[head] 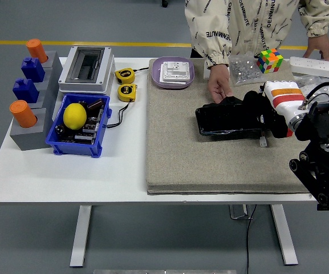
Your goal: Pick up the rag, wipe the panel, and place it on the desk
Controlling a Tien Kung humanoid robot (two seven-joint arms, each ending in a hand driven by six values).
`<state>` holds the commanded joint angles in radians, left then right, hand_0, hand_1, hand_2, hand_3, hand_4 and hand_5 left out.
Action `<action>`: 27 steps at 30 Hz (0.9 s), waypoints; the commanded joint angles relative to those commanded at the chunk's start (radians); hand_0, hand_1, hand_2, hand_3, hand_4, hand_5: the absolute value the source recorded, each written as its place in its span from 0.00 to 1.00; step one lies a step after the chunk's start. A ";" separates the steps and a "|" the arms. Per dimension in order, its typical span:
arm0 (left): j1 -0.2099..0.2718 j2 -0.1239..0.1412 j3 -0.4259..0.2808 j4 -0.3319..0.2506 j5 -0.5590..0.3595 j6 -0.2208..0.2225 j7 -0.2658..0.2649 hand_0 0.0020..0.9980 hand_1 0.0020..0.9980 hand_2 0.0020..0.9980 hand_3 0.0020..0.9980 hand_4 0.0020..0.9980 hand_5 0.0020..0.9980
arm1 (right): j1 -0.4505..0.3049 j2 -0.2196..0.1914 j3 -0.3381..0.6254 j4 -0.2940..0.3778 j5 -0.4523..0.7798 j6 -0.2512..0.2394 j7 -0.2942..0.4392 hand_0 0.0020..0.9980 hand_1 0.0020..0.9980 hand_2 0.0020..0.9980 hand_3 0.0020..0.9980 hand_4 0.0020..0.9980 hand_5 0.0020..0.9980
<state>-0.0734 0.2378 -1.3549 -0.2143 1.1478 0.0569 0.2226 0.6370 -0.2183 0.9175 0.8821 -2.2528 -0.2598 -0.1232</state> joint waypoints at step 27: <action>0.003 0.007 0.011 0.000 -0.002 0.000 0.000 0.64 0.66 0.69 0.57 0.61 0.51 | 0.030 0.095 -0.087 0.009 0.014 0.007 -0.005 0.27 0.32 0.35 0.36 0.91 0.01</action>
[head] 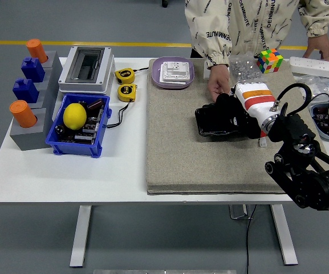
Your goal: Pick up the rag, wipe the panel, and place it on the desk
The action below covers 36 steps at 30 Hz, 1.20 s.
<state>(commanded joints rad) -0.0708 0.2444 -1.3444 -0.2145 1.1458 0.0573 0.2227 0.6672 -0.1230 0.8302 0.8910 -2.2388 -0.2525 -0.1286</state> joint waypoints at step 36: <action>-0.007 0.000 -0.010 0.003 0.002 0.000 0.001 0.64 0.66 0.68 0.57 0.61 0.51 | 0.057 0.075 -0.129 0.011 0.015 0.012 -0.003 0.28 0.32 0.36 0.36 0.92 0.01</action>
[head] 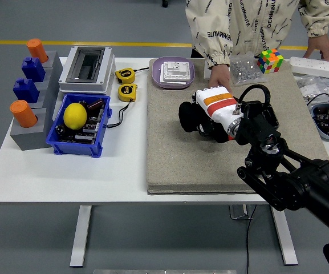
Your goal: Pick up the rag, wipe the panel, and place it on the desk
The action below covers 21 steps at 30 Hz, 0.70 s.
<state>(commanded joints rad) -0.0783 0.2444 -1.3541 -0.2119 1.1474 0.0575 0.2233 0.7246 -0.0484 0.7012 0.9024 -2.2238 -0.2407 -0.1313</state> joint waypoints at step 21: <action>0.003 -0.004 -0.008 -0.001 0.003 0.000 0.000 0.64 0.66 0.69 0.57 0.61 0.51 | -0.007 -0.102 0.062 -0.015 -0.012 0.002 0.000 0.28 0.32 0.36 0.36 0.91 0.01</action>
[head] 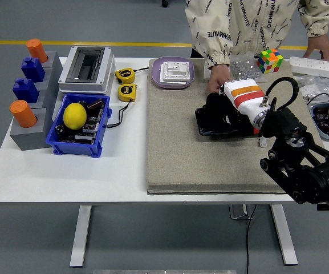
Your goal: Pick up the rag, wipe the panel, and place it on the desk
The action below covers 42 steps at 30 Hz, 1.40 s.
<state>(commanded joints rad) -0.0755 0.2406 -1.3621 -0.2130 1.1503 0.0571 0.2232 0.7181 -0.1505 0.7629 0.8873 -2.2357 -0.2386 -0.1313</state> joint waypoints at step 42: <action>0.008 -0.002 -0.002 -0.003 0.004 -0.001 -0.001 0.64 0.66 0.68 0.57 0.61 0.51 | -0.085 -0.199 0.086 0.009 -0.026 0.000 -0.001 0.28 0.32 0.35 0.36 0.91 0.01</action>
<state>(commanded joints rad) -0.0677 0.2389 -1.3643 -0.2158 1.1540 0.0561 0.2220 0.6335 -0.3492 0.8492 0.8961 -2.2617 -0.2383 -0.1326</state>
